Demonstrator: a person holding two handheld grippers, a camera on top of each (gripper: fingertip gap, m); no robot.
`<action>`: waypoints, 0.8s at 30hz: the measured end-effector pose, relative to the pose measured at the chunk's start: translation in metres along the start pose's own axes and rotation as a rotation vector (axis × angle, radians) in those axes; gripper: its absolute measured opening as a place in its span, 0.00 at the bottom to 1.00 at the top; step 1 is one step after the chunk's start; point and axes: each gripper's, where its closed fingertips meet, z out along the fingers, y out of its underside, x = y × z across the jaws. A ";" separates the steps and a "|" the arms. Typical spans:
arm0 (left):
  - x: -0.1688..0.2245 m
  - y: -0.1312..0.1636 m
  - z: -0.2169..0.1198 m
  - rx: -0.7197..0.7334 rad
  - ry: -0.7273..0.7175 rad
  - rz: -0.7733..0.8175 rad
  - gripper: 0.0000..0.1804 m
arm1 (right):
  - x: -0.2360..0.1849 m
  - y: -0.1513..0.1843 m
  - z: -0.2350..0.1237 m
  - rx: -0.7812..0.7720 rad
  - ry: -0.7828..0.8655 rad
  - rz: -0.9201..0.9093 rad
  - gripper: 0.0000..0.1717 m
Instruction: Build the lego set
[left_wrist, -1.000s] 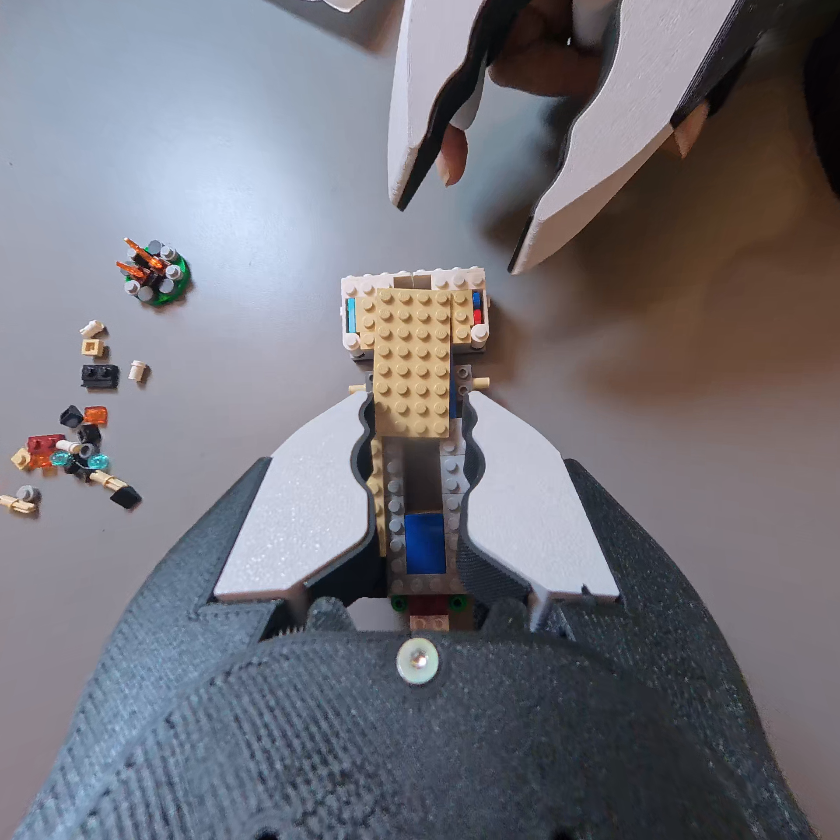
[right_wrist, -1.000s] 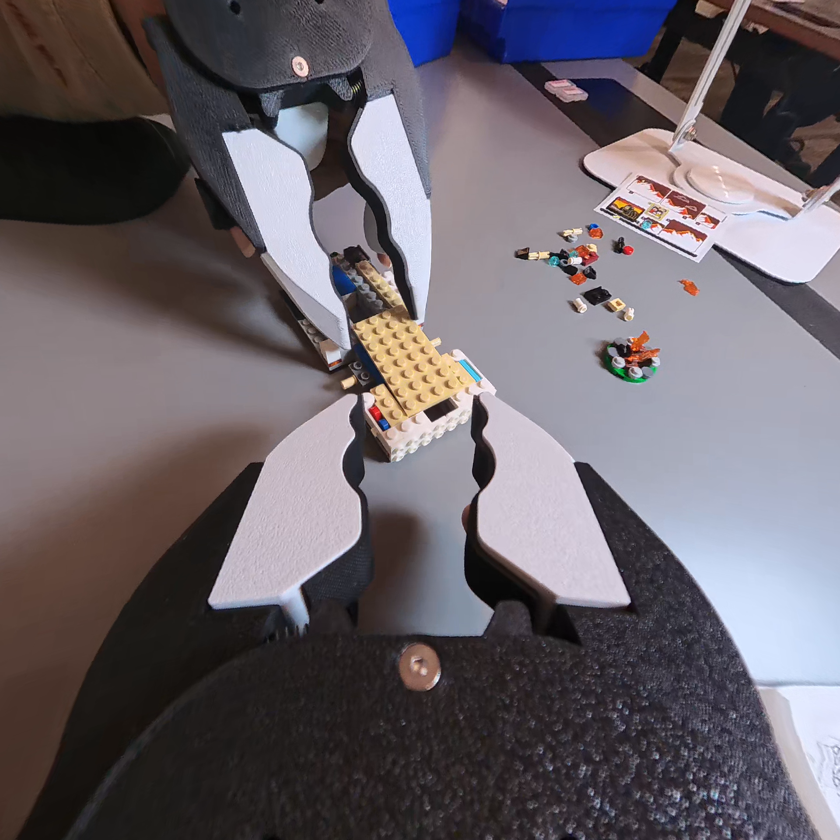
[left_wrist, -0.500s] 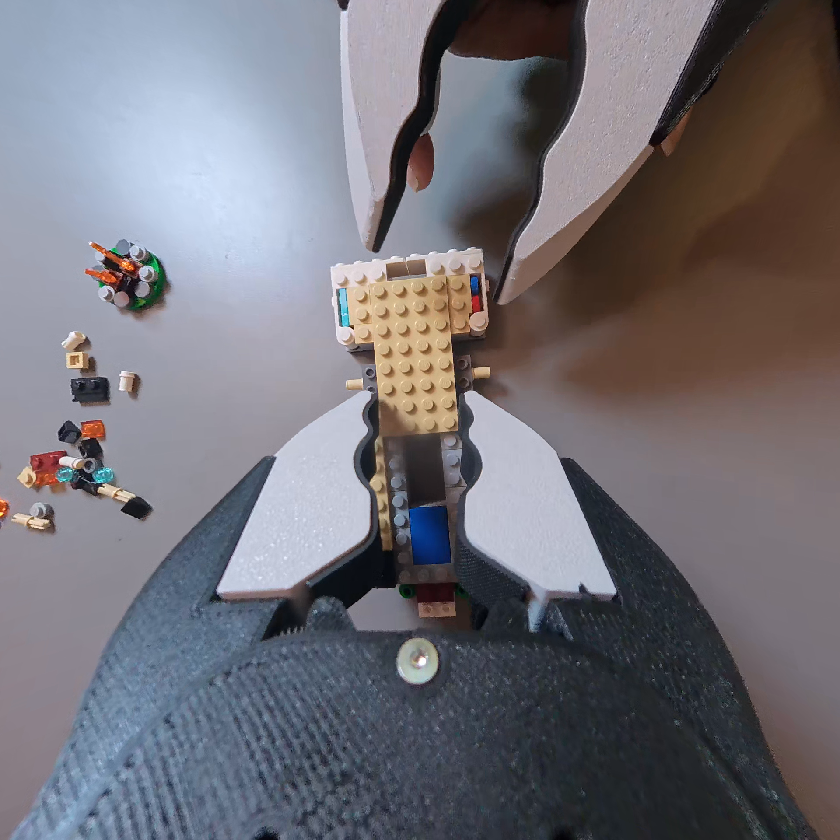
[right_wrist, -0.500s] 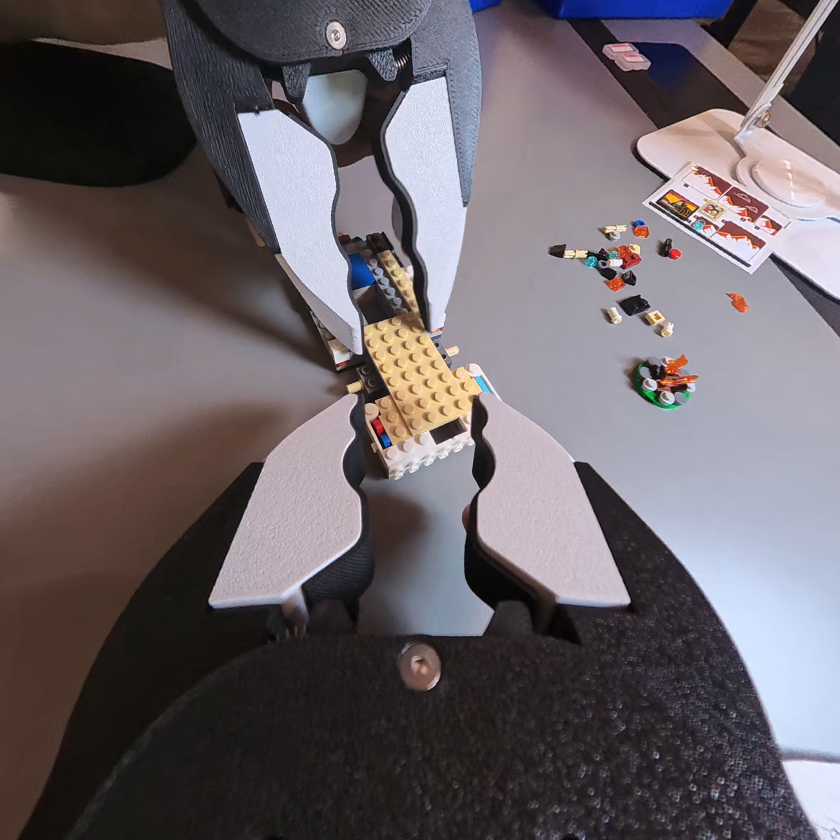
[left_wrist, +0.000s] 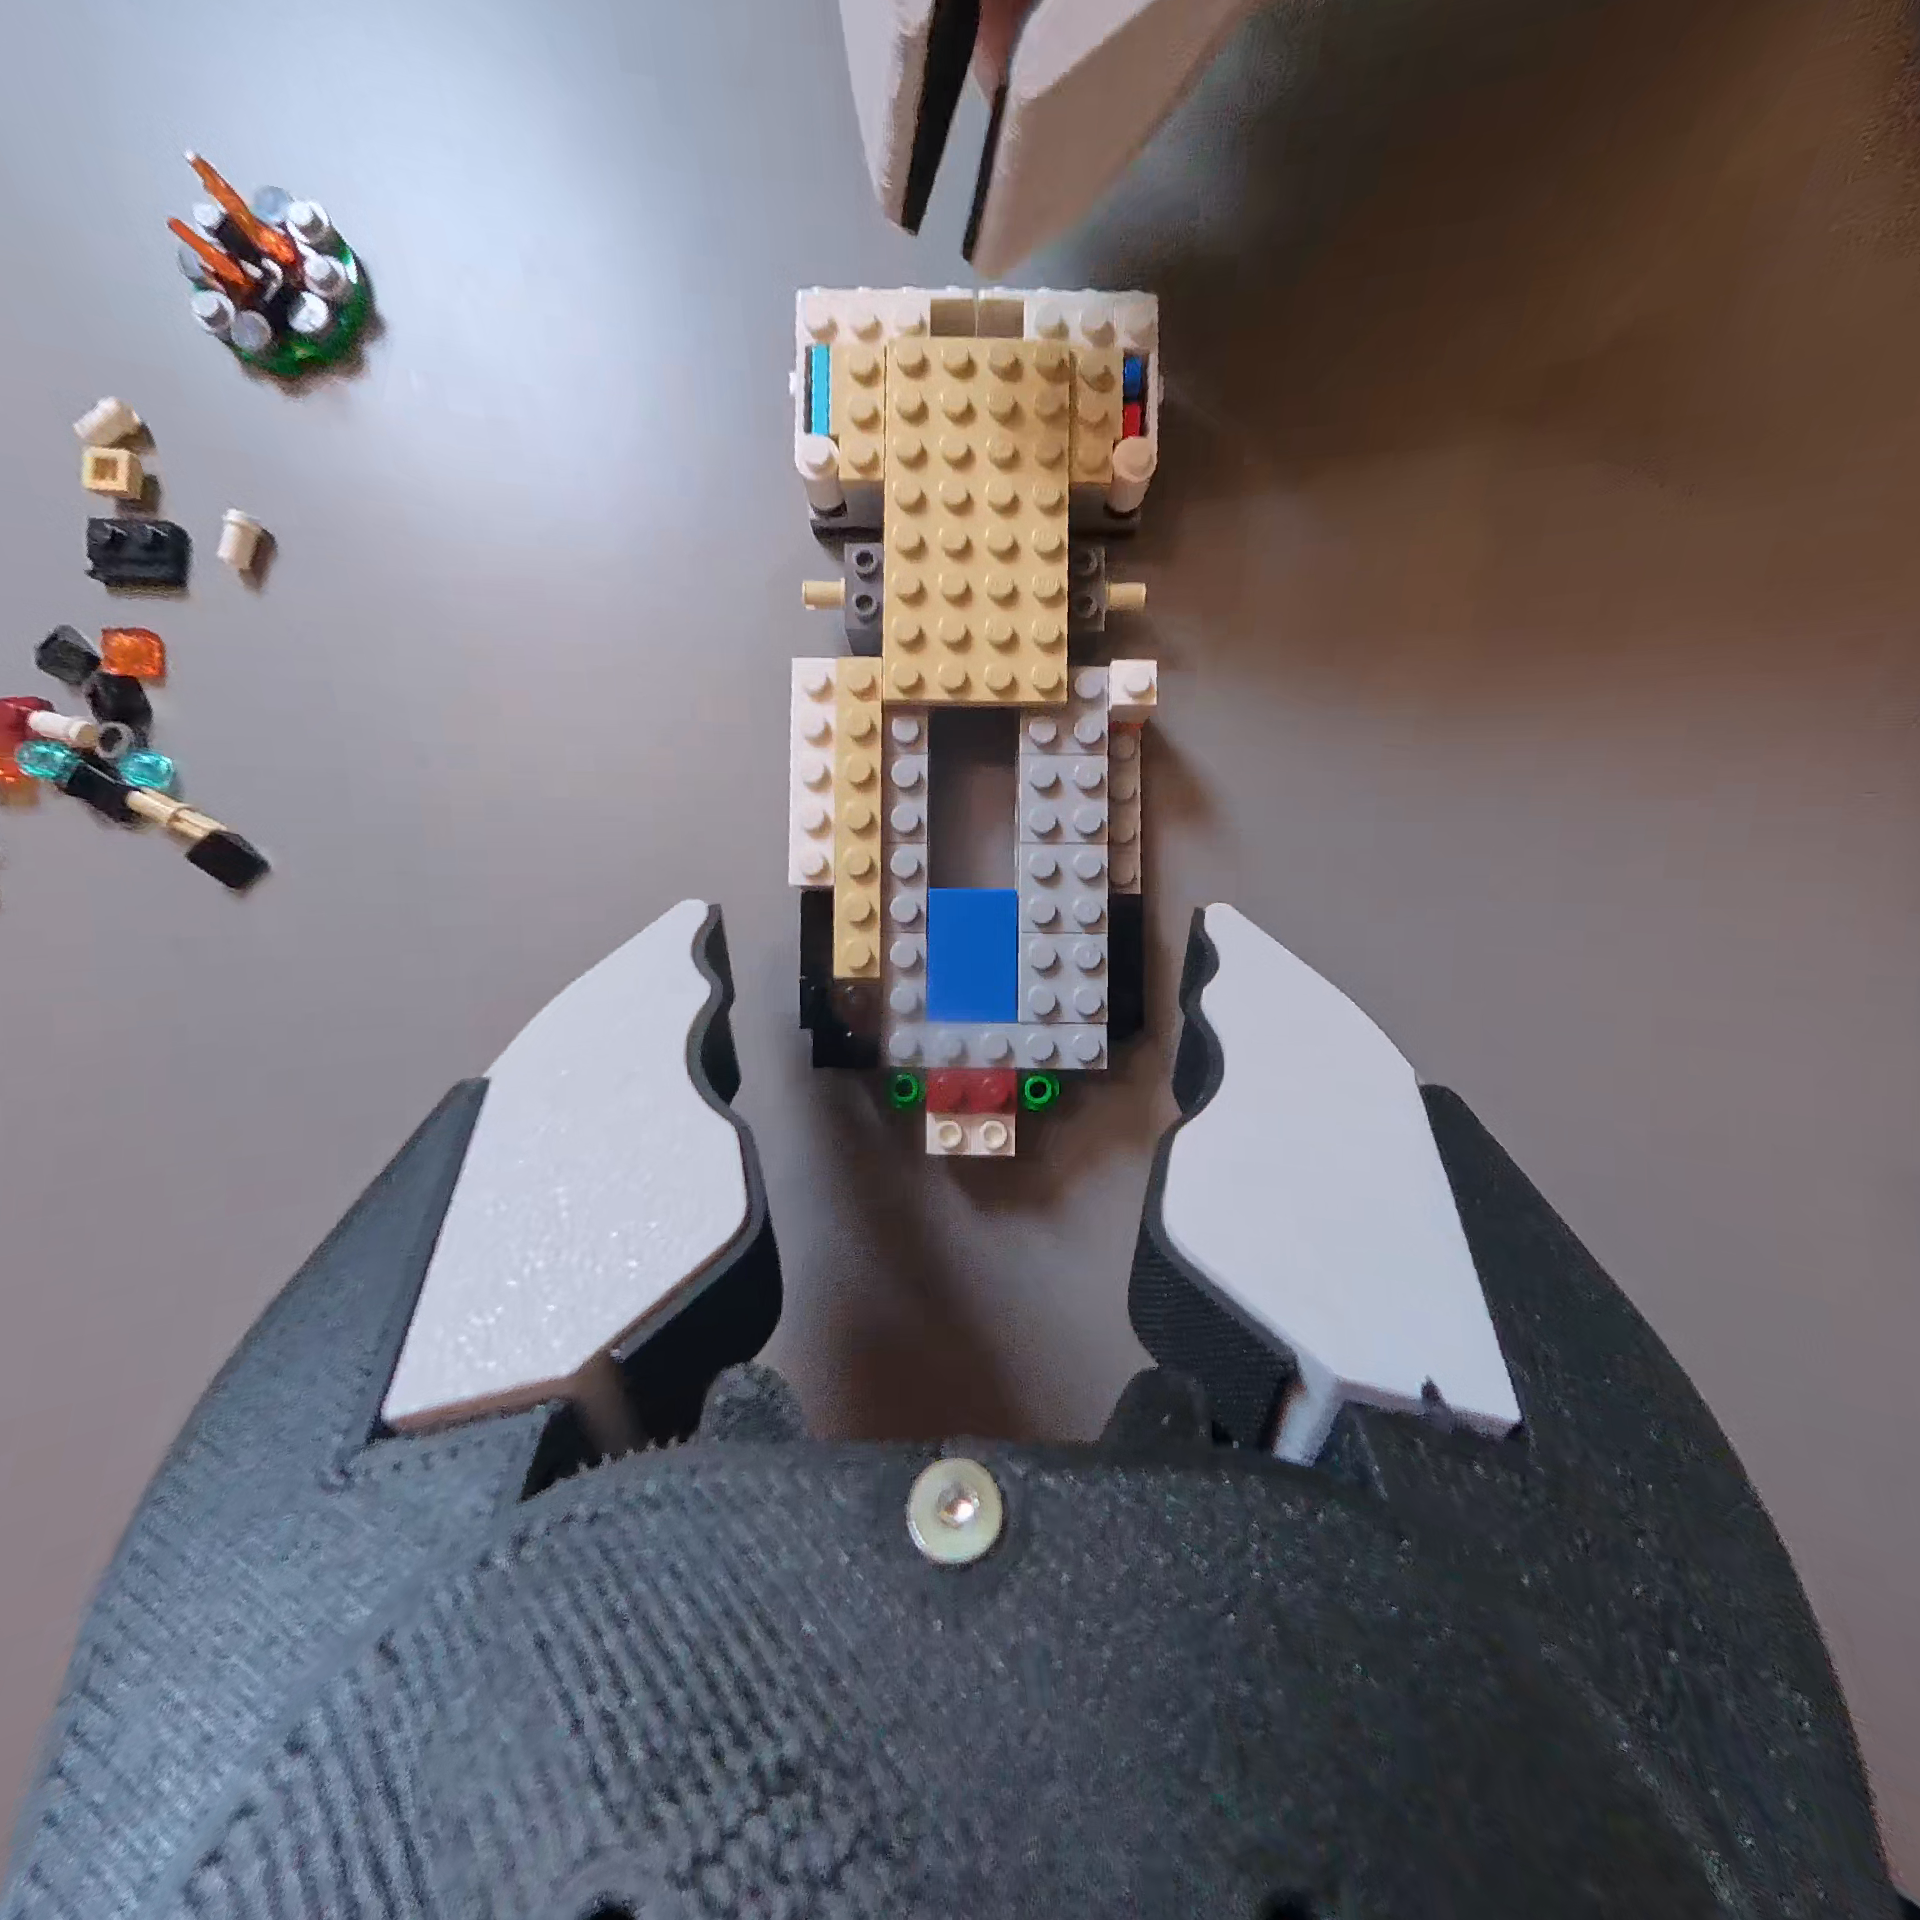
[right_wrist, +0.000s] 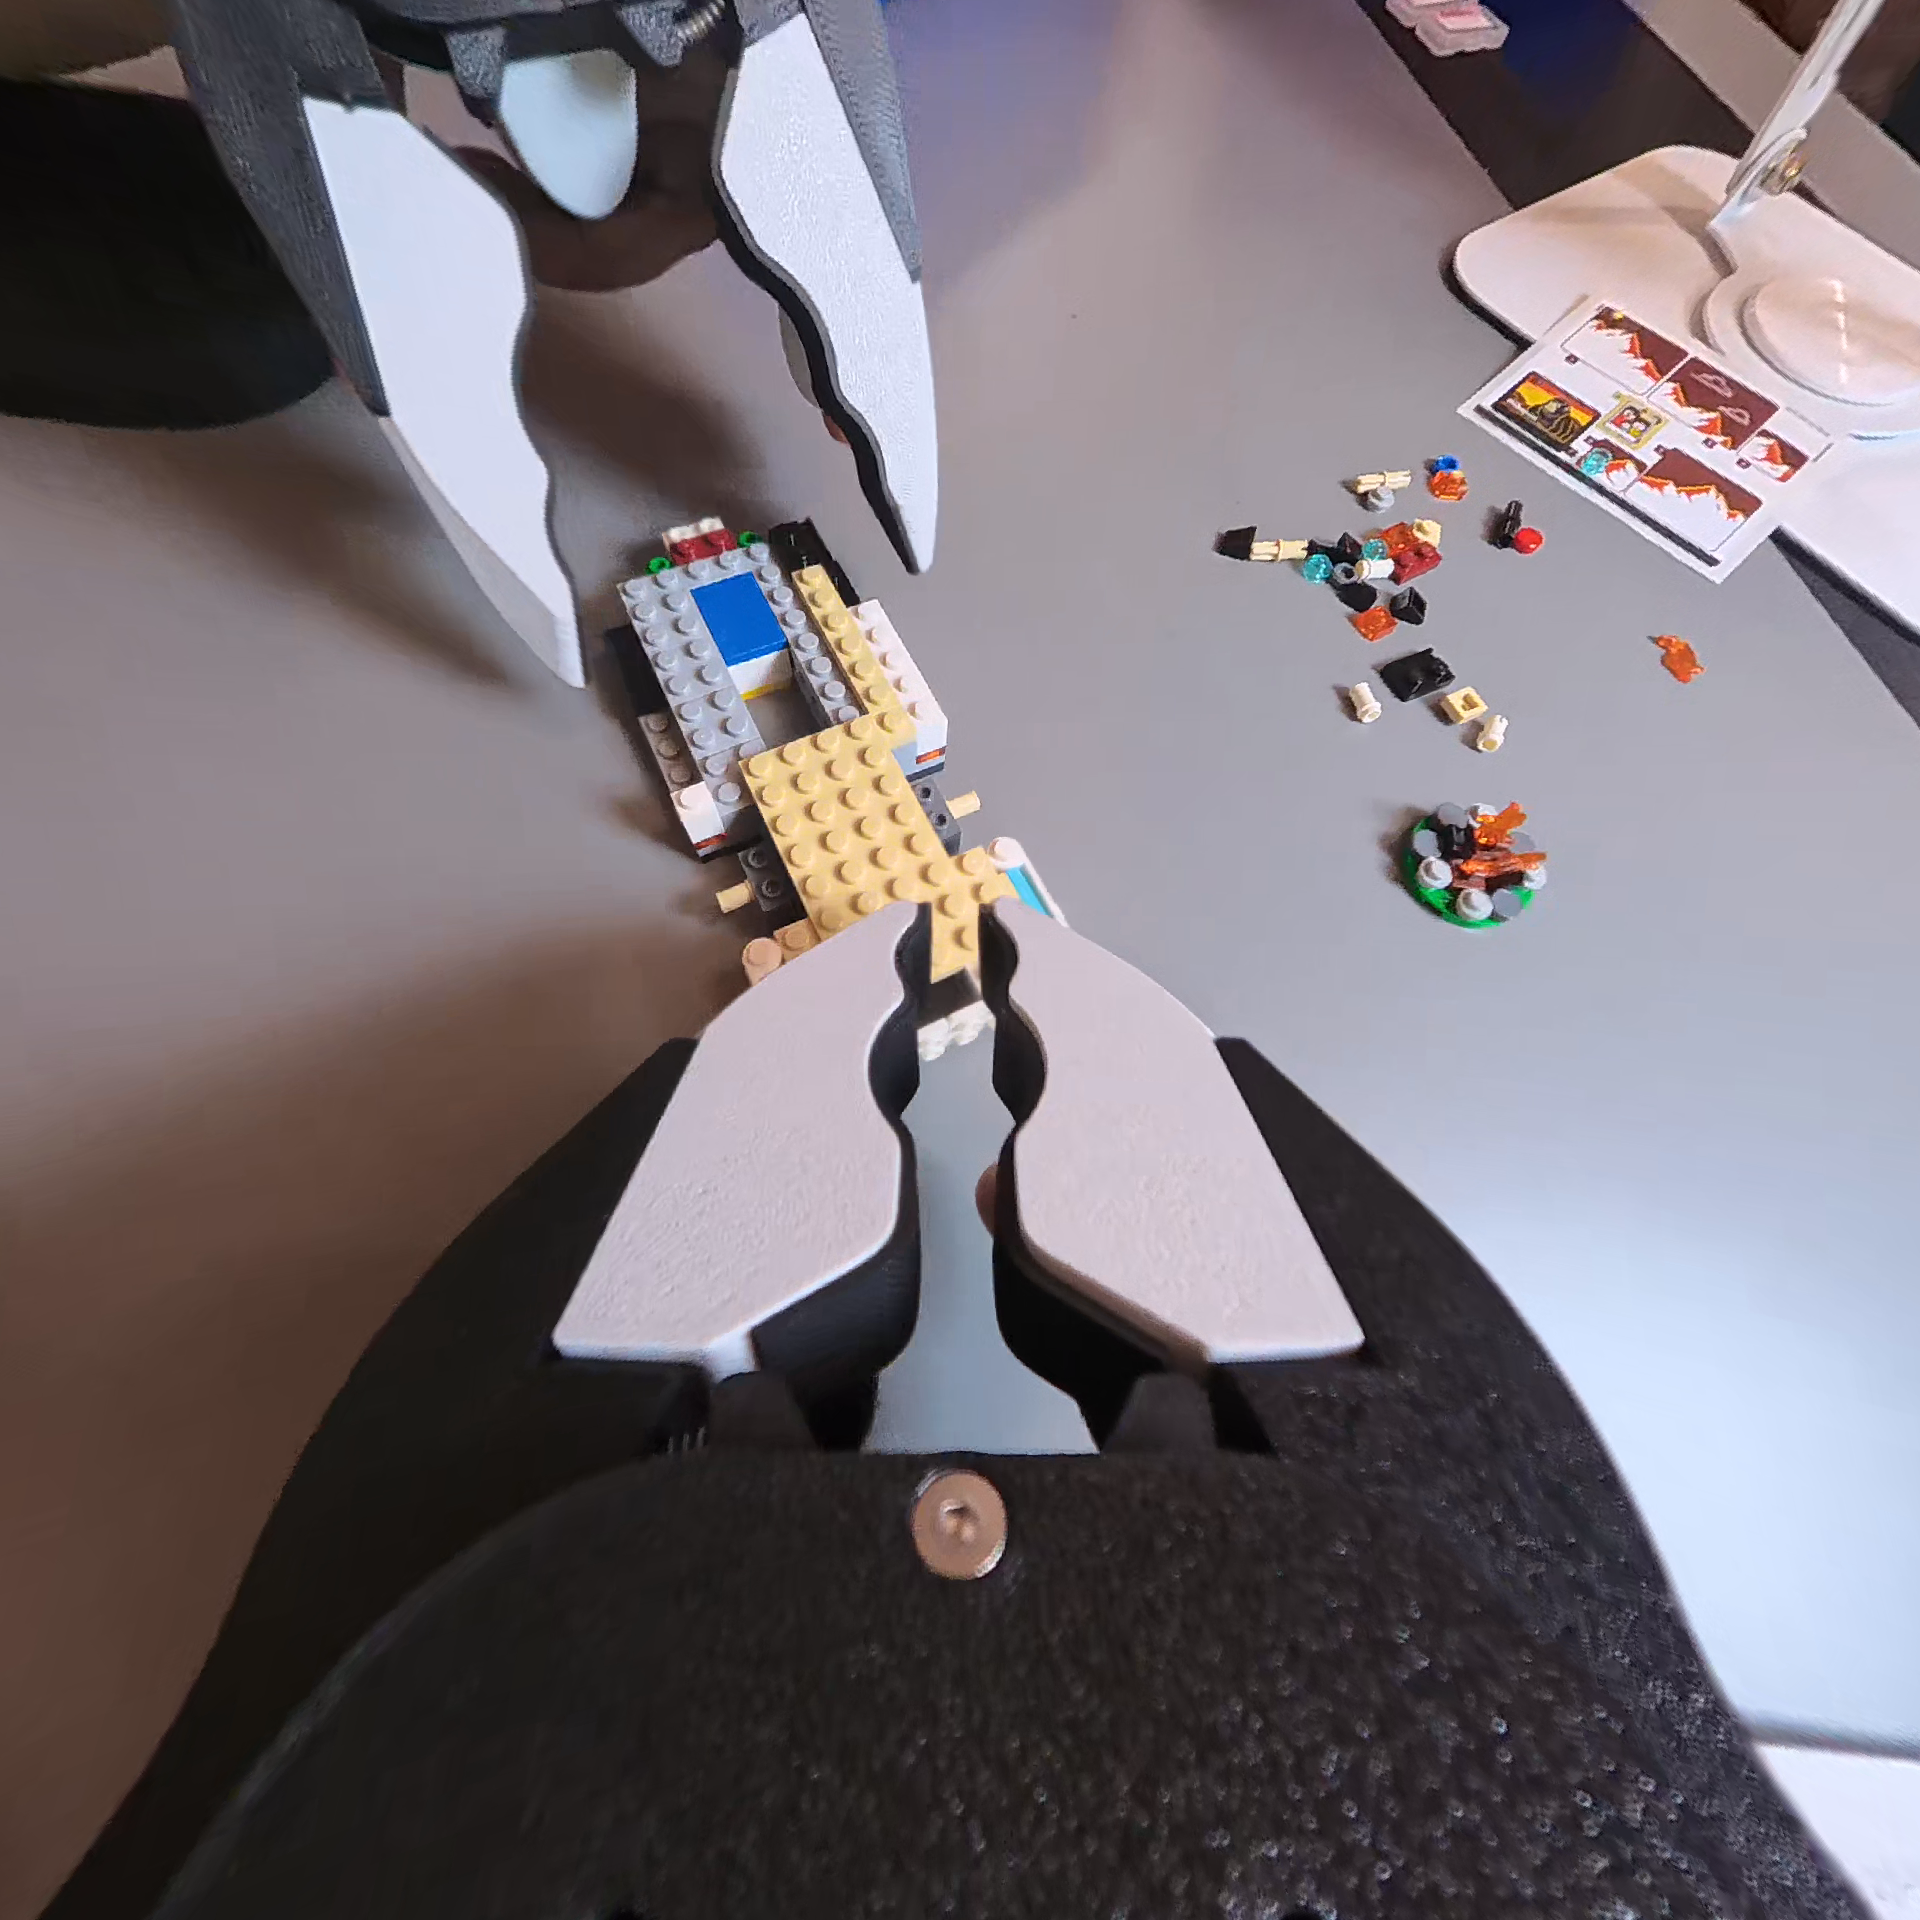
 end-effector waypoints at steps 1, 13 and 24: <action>0.001 0.003 0.002 -0.005 0.006 0.000 0.47 | 0.000 0.000 0.003 -0.029 -0.017 -0.006 0.05; 0.008 0.002 0.015 0.057 0.028 0.030 0.39 | -0.002 0.015 0.014 -0.355 -0.138 -0.014 0.00; 0.009 0.001 0.016 0.103 0.027 0.012 0.39 | -0.002 0.016 0.015 -0.396 -0.096 -0.105 0.00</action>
